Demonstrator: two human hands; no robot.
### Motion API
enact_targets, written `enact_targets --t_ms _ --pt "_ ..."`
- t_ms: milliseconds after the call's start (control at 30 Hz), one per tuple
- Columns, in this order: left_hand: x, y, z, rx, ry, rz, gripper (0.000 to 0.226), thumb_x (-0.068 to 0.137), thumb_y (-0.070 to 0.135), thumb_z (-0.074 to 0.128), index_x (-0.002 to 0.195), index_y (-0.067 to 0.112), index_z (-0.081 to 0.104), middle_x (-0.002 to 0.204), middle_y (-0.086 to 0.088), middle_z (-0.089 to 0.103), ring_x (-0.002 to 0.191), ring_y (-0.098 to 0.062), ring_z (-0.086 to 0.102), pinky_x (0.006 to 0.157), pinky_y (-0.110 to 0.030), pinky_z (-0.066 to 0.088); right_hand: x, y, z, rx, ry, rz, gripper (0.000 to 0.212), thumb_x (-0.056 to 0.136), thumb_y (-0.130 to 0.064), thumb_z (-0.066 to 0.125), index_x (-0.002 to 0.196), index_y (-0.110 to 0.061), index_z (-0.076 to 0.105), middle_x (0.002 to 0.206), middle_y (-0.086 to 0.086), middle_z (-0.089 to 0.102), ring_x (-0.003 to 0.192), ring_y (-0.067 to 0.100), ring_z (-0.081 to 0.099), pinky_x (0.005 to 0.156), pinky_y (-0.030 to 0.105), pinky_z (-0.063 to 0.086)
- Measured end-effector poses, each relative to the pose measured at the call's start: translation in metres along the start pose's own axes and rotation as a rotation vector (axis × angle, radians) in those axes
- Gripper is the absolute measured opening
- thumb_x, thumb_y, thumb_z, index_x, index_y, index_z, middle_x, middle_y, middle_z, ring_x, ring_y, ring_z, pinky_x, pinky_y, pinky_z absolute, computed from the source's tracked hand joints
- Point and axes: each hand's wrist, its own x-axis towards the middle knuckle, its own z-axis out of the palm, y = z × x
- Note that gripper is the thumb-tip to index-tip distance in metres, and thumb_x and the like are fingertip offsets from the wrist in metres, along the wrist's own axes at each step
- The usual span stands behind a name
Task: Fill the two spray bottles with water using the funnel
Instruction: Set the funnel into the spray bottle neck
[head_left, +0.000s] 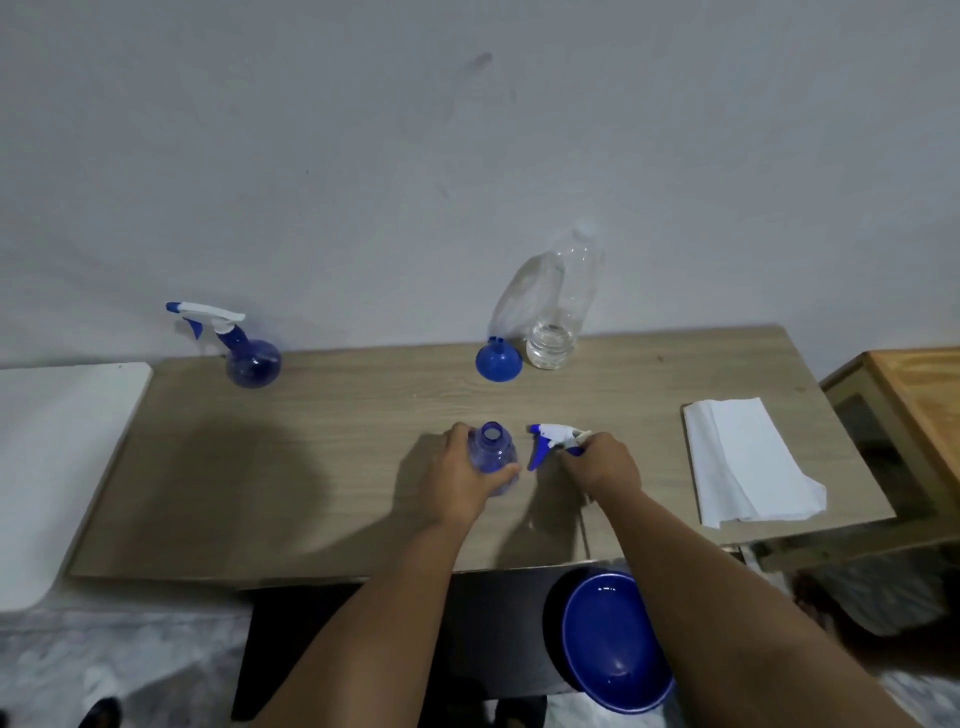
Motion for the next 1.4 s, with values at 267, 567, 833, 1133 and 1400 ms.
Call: enact_targets --t_ms 267,567,833,1133,1400 --pt "0.008 -0.015 -0.002 -0.024 -0.065 0.069 0.066 0.053 0.058 0.087 0.097 0.036 0.043 0.100 0.012 0.055 0.087 -0.010 0.059 0.078 -0.038 0.056 0.019 -0.042 -0.027 -0.031 0.154 -0.115 0.032 0.092 -0.045 0.065 0.107 -0.018 0.071 0.106 0.009 0.075 0.101 0.031 0.070 0.082 0.036 0.055" --pt "0.031 -0.030 0.005 -0.007 -0.130 0.058 0.071 0.054 0.065 0.087 0.105 0.035 0.046 0.108 0.010 0.066 0.099 -0.011 0.063 0.081 -0.035 0.057 0.085 -0.145 -0.005 -0.120 -0.019 -0.374 0.059 0.091 -0.024 0.070 0.145 -0.012 0.048 0.138 0.017 0.054 0.123 0.038 0.060 0.093 0.045 0.053" --pt "0.042 -0.031 -0.007 0.020 -0.192 0.023 0.076 0.057 0.064 0.086 0.114 0.033 0.046 0.121 0.006 0.061 0.110 -0.015 0.059 0.090 -0.039 0.054 0.106 -0.152 0.030 -0.330 0.064 -0.344 0.072 0.088 -0.035 0.078 0.147 -0.014 0.043 0.147 0.013 0.050 0.129 0.038 0.060 0.090 0.048 0.055" --pt "0.041 -0.031 -0.008 0.041 -0.214 0.005 0.074 0.061 0.064 0.084 0.117 0.034 0.045 0.117 0.013 0.055 0.108 -0.009 0.054 0.088 -0.032 0.053 0.109 -0.162 0.031 -0.460 -0.064 -0.236 0.076 0.075 -0.045 0.089 0.137 -0.017 0.054 0.120 0.004 0.065 0.113 0.029 0.068 0.074 0.036 0.048" --pt "0.038 -0.027 -0.008 0.043 -0.216 -0.007 0.078 0.064 0.059 0.085 0.125 0.029 0.047 0.121 0.013 0.052 0.113 -0.010 0.053 0.090 -0.032 0.052 0.102 -0.169 0.019 -0.336 -0.083 -0.261 0.057 0.076 -0.034 0.087 0.122 -0.014 0.061 0.116 0.006 0.068 0.105 0.029 0.067 0.073 0.036 0.051"
